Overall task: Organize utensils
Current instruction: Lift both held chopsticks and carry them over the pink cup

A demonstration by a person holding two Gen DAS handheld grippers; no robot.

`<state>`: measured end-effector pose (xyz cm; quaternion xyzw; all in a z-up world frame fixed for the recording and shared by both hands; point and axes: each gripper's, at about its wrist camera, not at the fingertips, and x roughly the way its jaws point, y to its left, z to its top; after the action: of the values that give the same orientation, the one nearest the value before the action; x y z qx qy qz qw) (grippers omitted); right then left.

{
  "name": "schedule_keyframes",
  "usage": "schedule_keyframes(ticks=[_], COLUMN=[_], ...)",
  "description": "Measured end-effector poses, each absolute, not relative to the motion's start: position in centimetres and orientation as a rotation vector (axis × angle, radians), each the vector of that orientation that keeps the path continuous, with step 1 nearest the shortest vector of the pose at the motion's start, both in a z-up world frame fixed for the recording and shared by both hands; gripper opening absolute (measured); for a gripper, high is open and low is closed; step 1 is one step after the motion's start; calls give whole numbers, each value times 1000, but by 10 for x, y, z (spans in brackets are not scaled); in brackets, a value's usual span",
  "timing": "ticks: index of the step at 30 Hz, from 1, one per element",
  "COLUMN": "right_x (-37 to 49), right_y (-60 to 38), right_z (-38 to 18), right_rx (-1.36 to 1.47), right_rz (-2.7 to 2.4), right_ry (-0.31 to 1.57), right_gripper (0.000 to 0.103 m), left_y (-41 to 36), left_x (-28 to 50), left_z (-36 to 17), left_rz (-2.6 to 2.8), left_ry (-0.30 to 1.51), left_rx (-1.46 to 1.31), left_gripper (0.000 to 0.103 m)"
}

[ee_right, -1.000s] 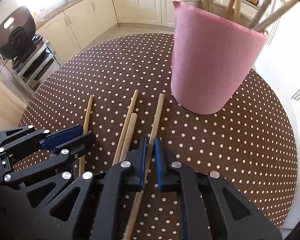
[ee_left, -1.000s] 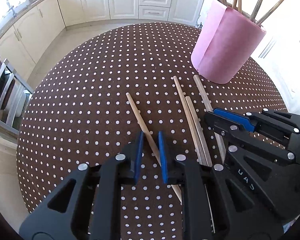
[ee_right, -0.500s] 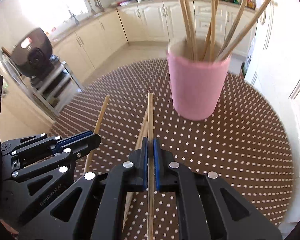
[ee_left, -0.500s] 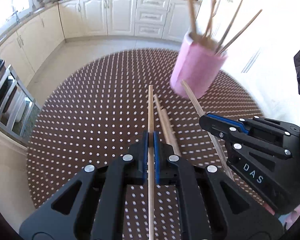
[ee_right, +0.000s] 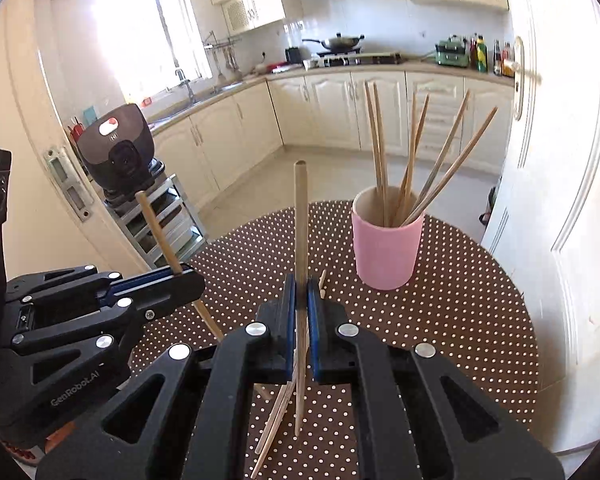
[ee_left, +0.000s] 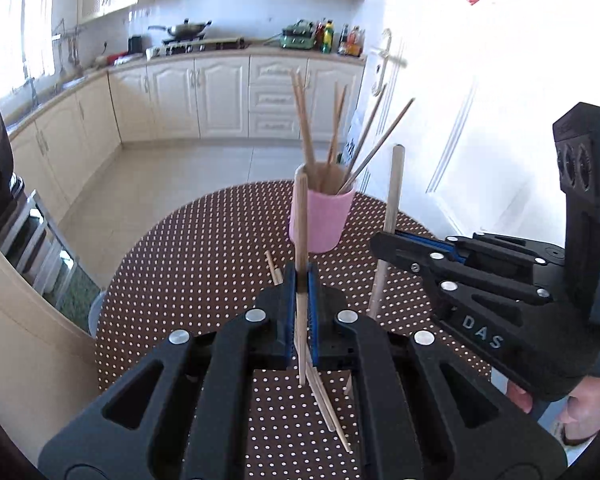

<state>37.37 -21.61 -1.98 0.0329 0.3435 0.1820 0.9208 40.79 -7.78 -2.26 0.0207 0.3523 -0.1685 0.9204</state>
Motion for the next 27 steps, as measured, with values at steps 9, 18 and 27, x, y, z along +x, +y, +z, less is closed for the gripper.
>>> schedule_keyframes(ticks=[9, 18, 27], right_x=[361, 370, 382], right_y=[-221, -248, -258], right_z=[8, 25, 37], right_rx=[12, 37, 42], right_rz=[345, 296, 195], right_ry=[564, 402, 151], right_gripper=[4, 4, 4], left_y=[-87, -105, -108], left_x=[395, 407, 427], left_z=[-3, 17, 44], left_rz=[-369, -402, -349], left_ry=[636, 499, 270], left_rx=[45, 39, -25], left_gripper=[6, 6, 6])
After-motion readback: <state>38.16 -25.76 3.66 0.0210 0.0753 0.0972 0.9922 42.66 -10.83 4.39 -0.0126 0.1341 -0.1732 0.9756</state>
